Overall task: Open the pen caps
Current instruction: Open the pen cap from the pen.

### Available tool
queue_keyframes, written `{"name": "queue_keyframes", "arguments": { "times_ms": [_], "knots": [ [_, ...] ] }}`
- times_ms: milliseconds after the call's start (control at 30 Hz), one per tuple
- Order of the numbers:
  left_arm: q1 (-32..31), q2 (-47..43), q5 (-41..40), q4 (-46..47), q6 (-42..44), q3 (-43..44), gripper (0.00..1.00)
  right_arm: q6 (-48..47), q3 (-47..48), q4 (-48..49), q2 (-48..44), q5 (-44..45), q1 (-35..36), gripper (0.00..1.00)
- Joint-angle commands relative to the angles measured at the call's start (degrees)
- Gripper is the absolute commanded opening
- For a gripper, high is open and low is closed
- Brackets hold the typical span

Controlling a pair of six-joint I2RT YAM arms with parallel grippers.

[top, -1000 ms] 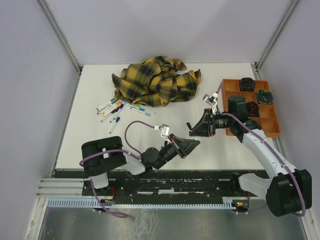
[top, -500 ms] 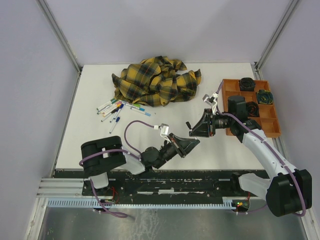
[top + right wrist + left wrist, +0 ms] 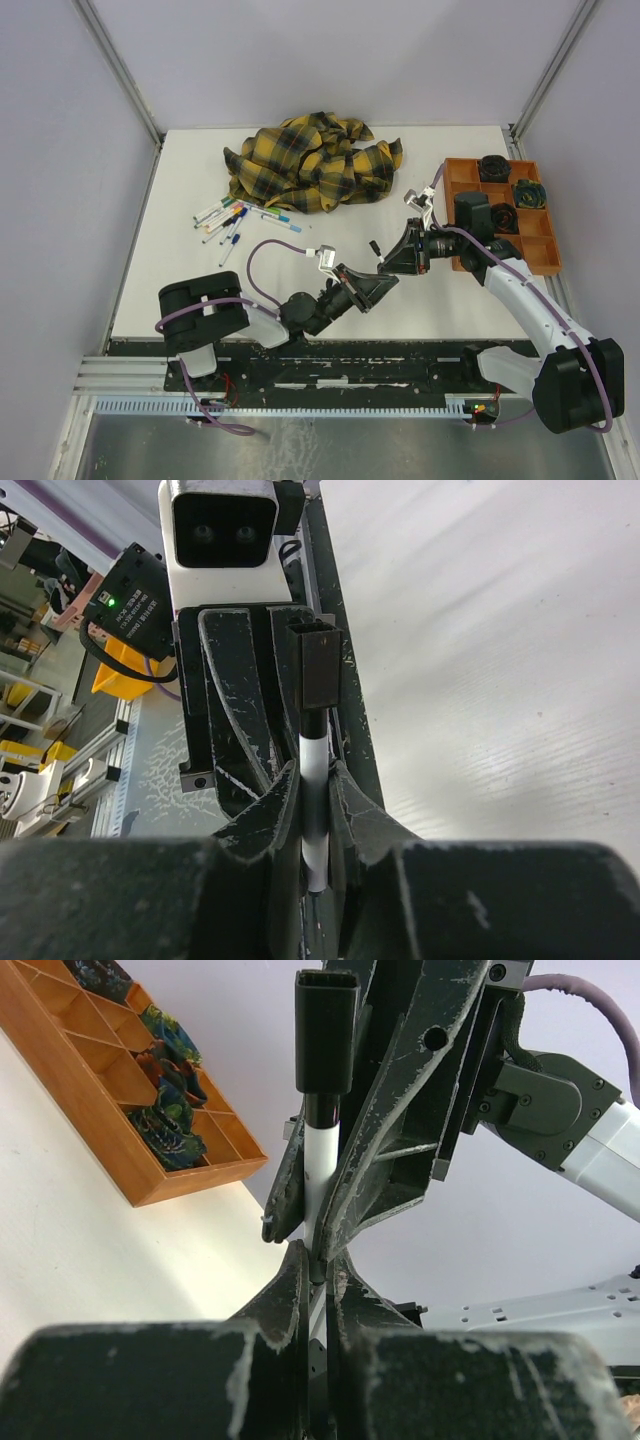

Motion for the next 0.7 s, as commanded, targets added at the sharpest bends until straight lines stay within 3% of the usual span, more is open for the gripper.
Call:
{"name": "queue_keyframes", "arguments": {
  "times_ms": [0,167,433,667],
  "knots": [
    [0.7,-1.6,-1.5,10.6,1.0,1.0,0.03,-1.1,1.6,0.6,-1.1,-2.2,0.7,0.17],
    [0.7,-1.7,-0.9,10.6,1.1,0.9,0.05,-1.2,1.9,0.5,-0.9,-2.5,0.6,0.05],
    [0.7,-2.5,2.7,10.7,0.3,-2.2,0.39,-4.6,3.9,-3.9,0.7,-2.8,0.6,0.00],
    [0.7,-5.5,4.2,11.2,1.1,-7.0,0.55,-6.5,4.3,-5.9,0.5,-2.3,0.7,0.00]
  ]
}}
